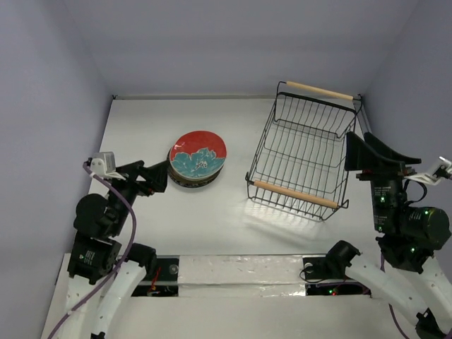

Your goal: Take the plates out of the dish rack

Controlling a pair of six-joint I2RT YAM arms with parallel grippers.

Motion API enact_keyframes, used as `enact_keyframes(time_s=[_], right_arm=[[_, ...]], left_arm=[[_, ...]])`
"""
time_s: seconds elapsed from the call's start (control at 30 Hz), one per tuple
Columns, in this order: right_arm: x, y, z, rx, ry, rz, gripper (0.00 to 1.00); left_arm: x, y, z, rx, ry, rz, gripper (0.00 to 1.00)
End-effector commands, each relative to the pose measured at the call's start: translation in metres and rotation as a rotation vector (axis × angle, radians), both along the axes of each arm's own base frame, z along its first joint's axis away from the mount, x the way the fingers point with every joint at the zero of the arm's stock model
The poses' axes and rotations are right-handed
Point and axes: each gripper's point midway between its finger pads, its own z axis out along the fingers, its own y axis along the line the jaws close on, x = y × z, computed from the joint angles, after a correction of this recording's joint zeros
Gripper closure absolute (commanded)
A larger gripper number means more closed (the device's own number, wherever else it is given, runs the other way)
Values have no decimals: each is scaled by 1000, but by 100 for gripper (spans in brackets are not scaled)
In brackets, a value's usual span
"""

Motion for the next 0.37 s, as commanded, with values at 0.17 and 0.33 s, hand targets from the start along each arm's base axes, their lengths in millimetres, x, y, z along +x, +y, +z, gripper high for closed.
enact_keyframes(time_s=[0.17, 0.33], right_arm=[[27, 4, -53, -45, 132, -81, 0], [27, 8, -54, -61, 137, -66, 0]], left_arm=[[-10, 24, 69, -9, -199, 105, 9], [-9, 20, 58, -19, -183, 87, 1]])
